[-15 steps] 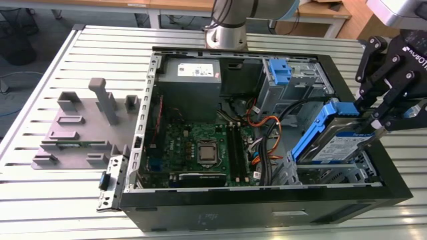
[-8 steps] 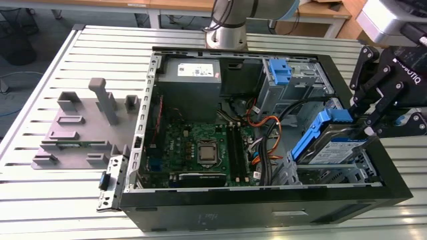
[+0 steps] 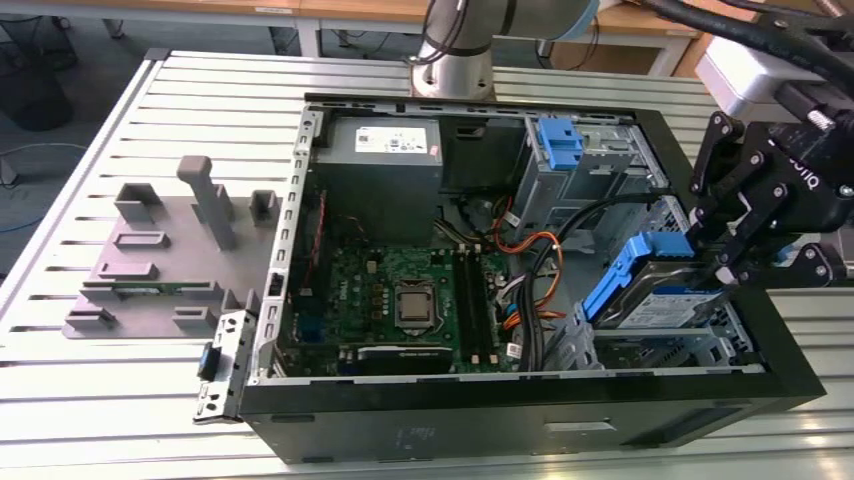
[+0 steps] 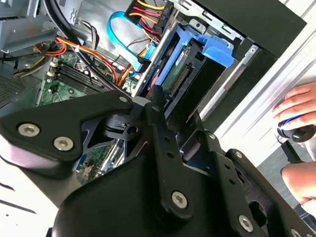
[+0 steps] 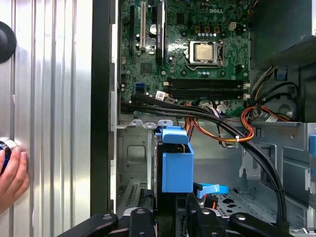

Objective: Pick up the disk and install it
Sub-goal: 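Insert the disk into the insertion slot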

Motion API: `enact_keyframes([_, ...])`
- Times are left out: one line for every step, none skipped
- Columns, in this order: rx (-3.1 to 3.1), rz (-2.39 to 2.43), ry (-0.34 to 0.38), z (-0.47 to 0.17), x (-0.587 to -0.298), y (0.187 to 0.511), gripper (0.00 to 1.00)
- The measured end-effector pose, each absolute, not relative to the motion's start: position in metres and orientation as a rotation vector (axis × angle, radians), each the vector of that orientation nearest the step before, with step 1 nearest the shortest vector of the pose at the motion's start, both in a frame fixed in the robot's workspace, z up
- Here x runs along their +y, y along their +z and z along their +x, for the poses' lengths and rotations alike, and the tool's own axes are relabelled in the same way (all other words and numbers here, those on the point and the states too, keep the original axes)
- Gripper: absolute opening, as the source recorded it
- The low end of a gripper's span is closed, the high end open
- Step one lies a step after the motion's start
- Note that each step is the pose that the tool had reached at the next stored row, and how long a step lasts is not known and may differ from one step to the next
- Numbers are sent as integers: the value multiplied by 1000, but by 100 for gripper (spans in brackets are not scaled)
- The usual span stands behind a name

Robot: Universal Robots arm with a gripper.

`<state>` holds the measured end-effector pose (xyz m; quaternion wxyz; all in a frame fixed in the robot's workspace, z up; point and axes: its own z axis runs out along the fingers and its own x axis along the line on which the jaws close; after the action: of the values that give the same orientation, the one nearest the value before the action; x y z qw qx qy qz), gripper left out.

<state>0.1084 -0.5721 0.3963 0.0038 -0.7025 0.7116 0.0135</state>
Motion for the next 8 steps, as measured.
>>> enact_keyframes([2230, -2201, 42, 108, -572, 394, 35])
enact_keyframes([2230, -2201, 42, 108, -572, 393, 35])
enact_keyframes([2230, -2202, 42, 108, -572, 391, 35])
enact_keyframes([2230, -2202, 42, 108, -572, 389, 35])
enact_keyframes([2230, -2201, 43, 108, -573, 387, 35])
enact_keyframes([2230, -2201, 42, 108, -573, 385, 35])
enact_keyframes([2230, -2202, 42, 108, -573, 383, 35])
enact_keyframes([2230, -2201, 42, 108, -573, 382, 35])
